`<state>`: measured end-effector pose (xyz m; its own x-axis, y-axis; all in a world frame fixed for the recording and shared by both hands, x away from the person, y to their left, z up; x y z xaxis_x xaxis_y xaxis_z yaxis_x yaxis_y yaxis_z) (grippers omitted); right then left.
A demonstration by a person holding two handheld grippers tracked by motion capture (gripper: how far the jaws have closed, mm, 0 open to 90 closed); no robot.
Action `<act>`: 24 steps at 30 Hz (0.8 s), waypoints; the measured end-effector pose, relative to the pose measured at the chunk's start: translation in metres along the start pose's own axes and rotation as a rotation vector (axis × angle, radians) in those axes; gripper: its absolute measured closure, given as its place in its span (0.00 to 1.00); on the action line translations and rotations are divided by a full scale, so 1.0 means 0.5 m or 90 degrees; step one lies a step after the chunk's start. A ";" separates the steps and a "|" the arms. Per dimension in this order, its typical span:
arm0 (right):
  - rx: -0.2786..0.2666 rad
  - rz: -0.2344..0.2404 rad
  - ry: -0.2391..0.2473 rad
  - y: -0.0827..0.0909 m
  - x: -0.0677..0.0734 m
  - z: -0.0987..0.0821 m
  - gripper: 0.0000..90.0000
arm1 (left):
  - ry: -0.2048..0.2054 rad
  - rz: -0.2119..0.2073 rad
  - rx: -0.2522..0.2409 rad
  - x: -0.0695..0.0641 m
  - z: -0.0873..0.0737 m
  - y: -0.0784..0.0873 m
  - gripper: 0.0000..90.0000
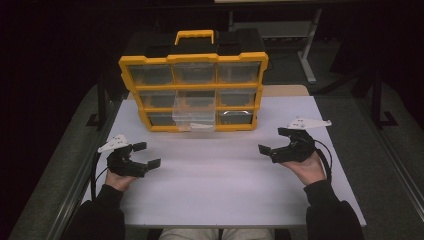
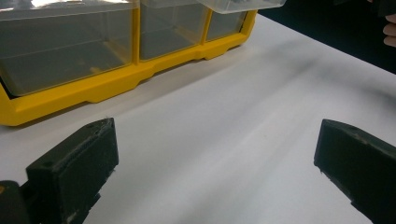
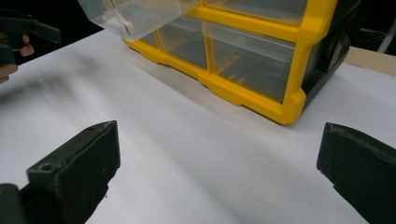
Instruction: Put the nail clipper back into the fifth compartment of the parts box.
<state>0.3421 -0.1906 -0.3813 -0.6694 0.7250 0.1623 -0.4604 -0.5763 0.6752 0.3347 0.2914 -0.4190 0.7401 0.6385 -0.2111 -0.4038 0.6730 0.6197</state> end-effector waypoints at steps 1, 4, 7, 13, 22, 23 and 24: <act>0.001 -0.001 0.000 0.000 -0.001 -0.003 0.00 | 0.002 0.000 0.000 0.000 0.000 -0.001 0.00; -0.006 0.001 0.002 0.002 0.000 -0.012 0.00 | 0.001 0.000 0.001 0.000 0.000 0.000 0.00; -0.012 -0.002 0.005 0.005 0.002 -0.022 0.00 | 0.002 0.001 0.000 0.001 0.000 0.001 0.00; -0.021 -0.010 0.004 0.011 0.000 -0.043 0.00 | 0.001 0.000 0.000 0.000 0.000 -0.001 0.00; -0.005 -0.013 -0.016 0.014 -0.005 -0.091 0.00 | 0.001 -0.001 0.002 0.001 0.000 -0.002 0.00; -0.003 -0.014 -0.016 0.014 -0.005 -0.095 0.00 | 0.001 -0.001 0.002 0.001 0.000 -0.003 0.00; -0.003 -0.014 -0.016 0.014 -0.005 -0.095 0.00 | 0.001 -0.001 0.002 0.001 0.000 -0.003 0.00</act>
<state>0.3130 -0.2141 -0.4110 -0.6446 0.7465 0.1649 -0.4779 -0.5619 0.6752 0.3355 0.2906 -0.4201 0.7398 0.6382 -0.2133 -0.4012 0.6728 0.6215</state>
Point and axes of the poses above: each handheld gripper's, and its own axes: y roughly backward along the jaws, z roughly out of its top, x roughly to its left, the point moved 2 cm from there along -y, roughly forward along the jaws, and after that the axes turned 14 degrees about x, right-handed, at the moved point
